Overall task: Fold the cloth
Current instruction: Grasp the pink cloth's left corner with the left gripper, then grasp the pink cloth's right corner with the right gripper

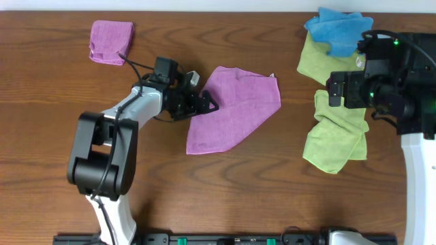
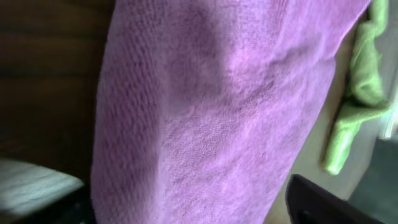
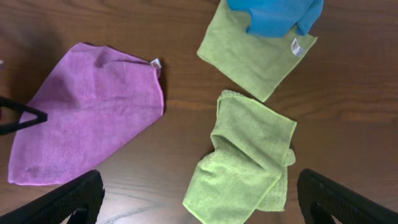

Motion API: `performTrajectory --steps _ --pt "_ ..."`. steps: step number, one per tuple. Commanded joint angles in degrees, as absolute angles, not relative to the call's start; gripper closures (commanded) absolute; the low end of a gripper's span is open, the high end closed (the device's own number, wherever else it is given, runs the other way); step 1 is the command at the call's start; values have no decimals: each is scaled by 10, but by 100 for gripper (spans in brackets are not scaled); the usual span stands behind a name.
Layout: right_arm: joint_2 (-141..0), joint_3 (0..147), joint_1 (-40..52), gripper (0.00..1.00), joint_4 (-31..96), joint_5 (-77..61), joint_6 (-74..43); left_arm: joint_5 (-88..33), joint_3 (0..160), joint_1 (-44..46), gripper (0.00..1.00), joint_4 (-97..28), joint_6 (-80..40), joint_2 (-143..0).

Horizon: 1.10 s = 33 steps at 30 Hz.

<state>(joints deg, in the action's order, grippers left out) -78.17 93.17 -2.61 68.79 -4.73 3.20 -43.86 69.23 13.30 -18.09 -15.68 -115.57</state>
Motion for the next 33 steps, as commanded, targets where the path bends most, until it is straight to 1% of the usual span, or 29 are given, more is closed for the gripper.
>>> performTrajectory --steps 1,3,4,5,8,11,13,16,19,21,23,25,28,30,32,33 --pt "-783 936 -30 1 688 -65 35 -462 686 135 34 -164 -192 -1174" --pt "-783 936 -30 1 688 -65 35 -462 686 135 59 -149 -210 -1174" --pt "-783 936 -30 1 688 -65 35 -462 686 135 69 -142 -216 -1174" --pt "-783 936 -30 1 688 -65 35 -462 689 133 78 -134 -219 -1174" --pt "-783 936 -30 1 688 -65 35 -462 725 121 94 -136 -218 -1174" --pt "-783 936 -30 2 688 -77 35 -460 784 106 94 -167 -200 -1174" --pt "-786 936 -29 3 688 -96 41 -441 832 99 94 -209 -180 -1174" --pt "-796 929 -22 4 686 -114 48 -384 907 96 94 -274 -146 -1174" --pt "-815 918 -7 6 680 -119 48 -297 973 96 94 -329 -119 -1174" --pt "-830 913 4 7 674 -133 48 -256 995 97 94 -349 -113 -1174" --pt "-845 911 15 9 667 -138 48 -245 1002 97 95 -359 -104 -1174" --pt "-858 911 29 9 659 -138 48 -231 1002 97 94 -369 -105 -1174" --pt "-874 911 56 8 644 -138 48 -175 1002 98 94 -384 -105 -1174" --pt "-889 910 80 9 628 -137 48 -155 1002 98 90 -391 -105 -1174" --pt "-907 910 98 12 613 -138 48 -143 1002 98 86 -401 -105 -1174" --pt "-922 910 109 21 600 -138 48 -141 1002 98 69 -410 -105 -1174"
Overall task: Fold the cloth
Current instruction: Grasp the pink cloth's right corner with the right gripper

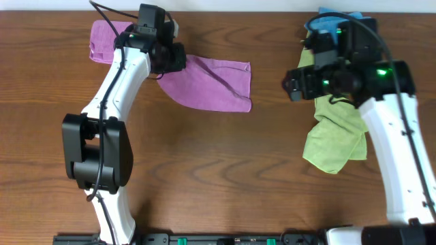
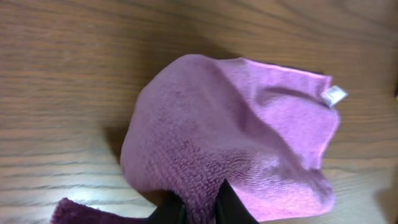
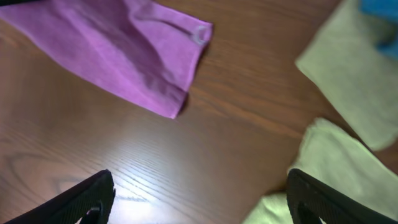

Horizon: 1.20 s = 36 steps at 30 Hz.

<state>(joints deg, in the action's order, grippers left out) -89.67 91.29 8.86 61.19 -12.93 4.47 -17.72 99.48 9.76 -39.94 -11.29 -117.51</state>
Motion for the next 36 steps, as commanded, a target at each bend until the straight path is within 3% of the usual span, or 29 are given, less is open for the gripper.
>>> performTrajectory --steps 1,2,3,7,14,20,36 --pt "-932 910 115 29 591 -138 48 -139 1002 98 43 -418 -105 -1174" --pt "-942 910 120 31 582 -138 48 -135 1002 98 20 -424 -105 -1174" --pt "-952 910 125 31 573 -138 48 -125 1002 98 4 -431 -105 -1174" --pt "-994 910 141 29 535 -138 43 -43 1002 96 4 -442 -105 -1174" --pt "-1051 910 162 28 505 -140 28 -41 1002 79 5 -423 -122 -1174" --pt "-1077 910 162 18 437 -172 22 -117 1002 51 4 -383 -136 -1188" --pt "-1180 910 149 14 395 -231 -18 -196 1002 26 5 -372 -153 -1256"
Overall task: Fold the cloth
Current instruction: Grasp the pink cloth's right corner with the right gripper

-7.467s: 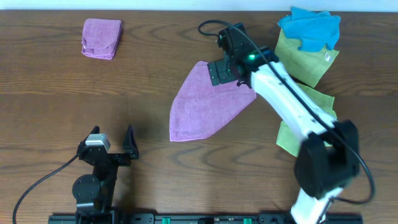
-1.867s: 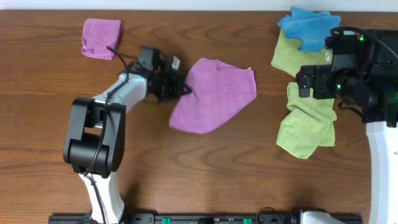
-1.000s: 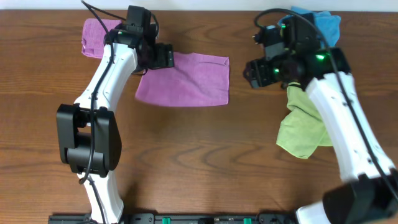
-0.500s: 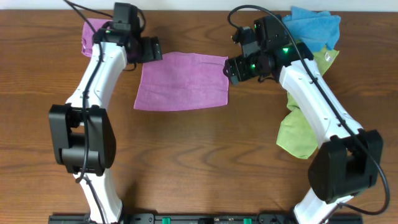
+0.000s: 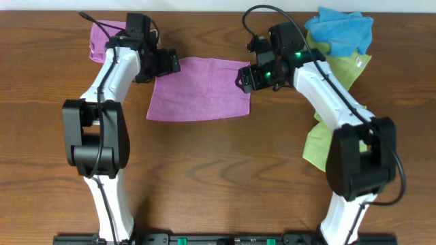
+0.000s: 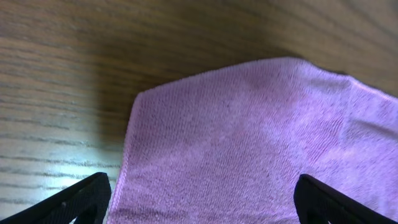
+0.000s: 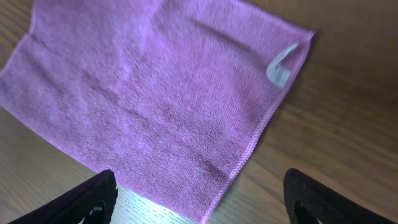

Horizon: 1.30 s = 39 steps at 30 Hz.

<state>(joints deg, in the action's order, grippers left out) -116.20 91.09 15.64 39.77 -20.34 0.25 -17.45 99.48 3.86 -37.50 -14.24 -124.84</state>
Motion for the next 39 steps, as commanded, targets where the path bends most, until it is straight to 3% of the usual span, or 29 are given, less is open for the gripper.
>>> performTrajectory --steps 1,39 --pt "-1181 910 145 14 394 -232 -18 -196 1002 23 5 -372 -154 -1256" --pt "-1253 910 101 13 316 -303 -83 -253 1002 3 4 -292 -213 -1328"
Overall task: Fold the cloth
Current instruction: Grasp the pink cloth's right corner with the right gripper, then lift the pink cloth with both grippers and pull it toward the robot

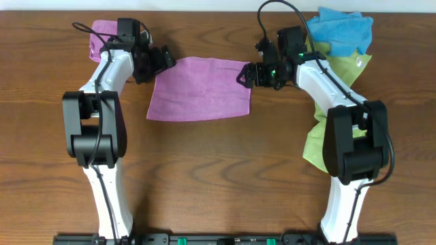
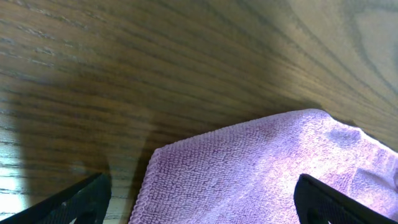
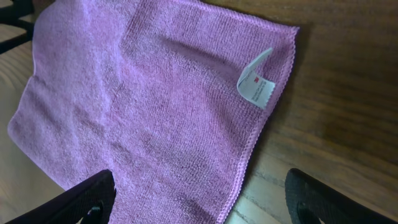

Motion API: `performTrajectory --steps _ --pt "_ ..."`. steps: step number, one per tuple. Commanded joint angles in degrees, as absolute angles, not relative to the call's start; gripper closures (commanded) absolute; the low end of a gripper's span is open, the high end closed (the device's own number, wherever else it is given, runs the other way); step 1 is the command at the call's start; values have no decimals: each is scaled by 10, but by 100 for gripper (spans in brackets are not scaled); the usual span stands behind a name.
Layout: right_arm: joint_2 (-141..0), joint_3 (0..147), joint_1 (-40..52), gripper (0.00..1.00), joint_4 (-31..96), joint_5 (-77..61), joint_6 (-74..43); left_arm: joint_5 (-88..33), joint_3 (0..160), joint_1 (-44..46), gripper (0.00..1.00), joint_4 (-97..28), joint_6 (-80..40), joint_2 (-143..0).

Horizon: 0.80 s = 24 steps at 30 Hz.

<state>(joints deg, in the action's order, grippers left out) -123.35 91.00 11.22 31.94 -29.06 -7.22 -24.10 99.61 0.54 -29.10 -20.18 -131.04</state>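
The purple cloth (image 1: 199,88) lies spread flat as a rough rectangle on the wooden table. My left gripper (image 1: 162,60) stands open just off its far left corner; in the left wrist view that cloth corner (image 2: 267,168) lies between the spread left gripper (image 2: 202,208) fingers. Open as well, my right gripper (image 1: 244,75) sits at the far right corner. The right wrist view shows the cloth (image 3: 155,99), its white tag (image 3: 256,84) near the corner, and the right gripper (image 3: 199,205) with nothing held.
A folded purple cloth (image 1: 102,35) lies at the far left behind the left arm. A blue cloth (image 1: 338,26) sits on a flat green cloth (image 1: 354,64) at the far right. A rumpled green cloth (image 1: 334,139) lies nearer the front.
The left gripper has drawn back a little to the far left, off the cloth's corner. The right gripper has shifted slightly right. The cloth lies as it did.
At first the purple cloth lay askew mid-table with my left gripper at its left edge and my right arm over the green cloths. Then the left gripper held it at the far left, trailing. Later it lay flat, both grippers open at its far corners, as now.
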Motion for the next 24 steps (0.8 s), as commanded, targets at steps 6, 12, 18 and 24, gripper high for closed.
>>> performTrajectory --steps 6,12,18,24 --pt "-1277 910 100 15 288 -317 -103 -268 1002 3 4 -276 -235 -1333" --pt "-1294 910 99 17 255 -317 -116 -282 1002 3 4 -266 -256 -1336" --pt "-1322 910 99 19 214 -346 -149 -301 1002 3 5 -265 -258 -1336" --pt "-1335 910 99 26 185 -350 -170 -331 1002 4 4 -265 -261 -1336"
